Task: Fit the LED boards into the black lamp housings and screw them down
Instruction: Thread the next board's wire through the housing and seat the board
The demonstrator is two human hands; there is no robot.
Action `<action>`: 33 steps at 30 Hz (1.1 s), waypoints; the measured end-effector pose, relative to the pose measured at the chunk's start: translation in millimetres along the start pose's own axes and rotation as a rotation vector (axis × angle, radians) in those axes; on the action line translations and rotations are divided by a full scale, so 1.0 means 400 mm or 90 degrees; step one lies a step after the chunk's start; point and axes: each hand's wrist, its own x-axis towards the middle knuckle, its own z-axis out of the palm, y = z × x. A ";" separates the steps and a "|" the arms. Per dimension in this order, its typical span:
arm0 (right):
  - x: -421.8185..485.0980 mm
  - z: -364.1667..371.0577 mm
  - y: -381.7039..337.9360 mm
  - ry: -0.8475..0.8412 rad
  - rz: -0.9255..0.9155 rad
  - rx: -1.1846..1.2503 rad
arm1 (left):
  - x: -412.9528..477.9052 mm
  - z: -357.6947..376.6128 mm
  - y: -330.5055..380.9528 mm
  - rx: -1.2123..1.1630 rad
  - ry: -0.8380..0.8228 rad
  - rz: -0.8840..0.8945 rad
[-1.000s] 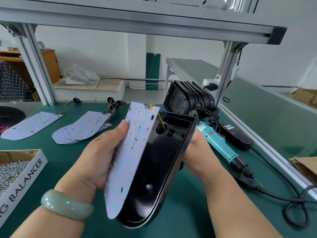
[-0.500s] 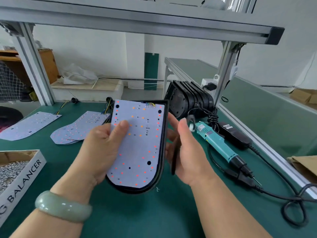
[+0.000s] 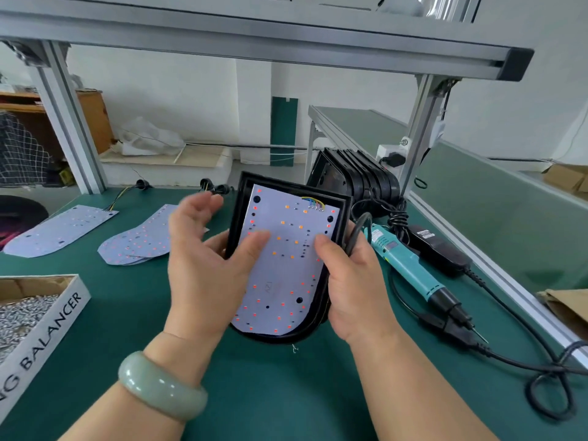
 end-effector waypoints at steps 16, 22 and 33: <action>-0.012 0.013 -0.008 0.011 -0.001 -0.133 | 0.029 -0.015 -0.005 -0.103 -0.099 -0.067; -0.009 0.012 -0.009 0.072 0.021 -0.175 | 0.029 -0.014 0.003 0.027 -0.104 -0.012; -0.014 0.010 -0.015 -0.017 0.024 -0.197 | 0.033 -0.015 0.000 -0.023 -0.086 -0.085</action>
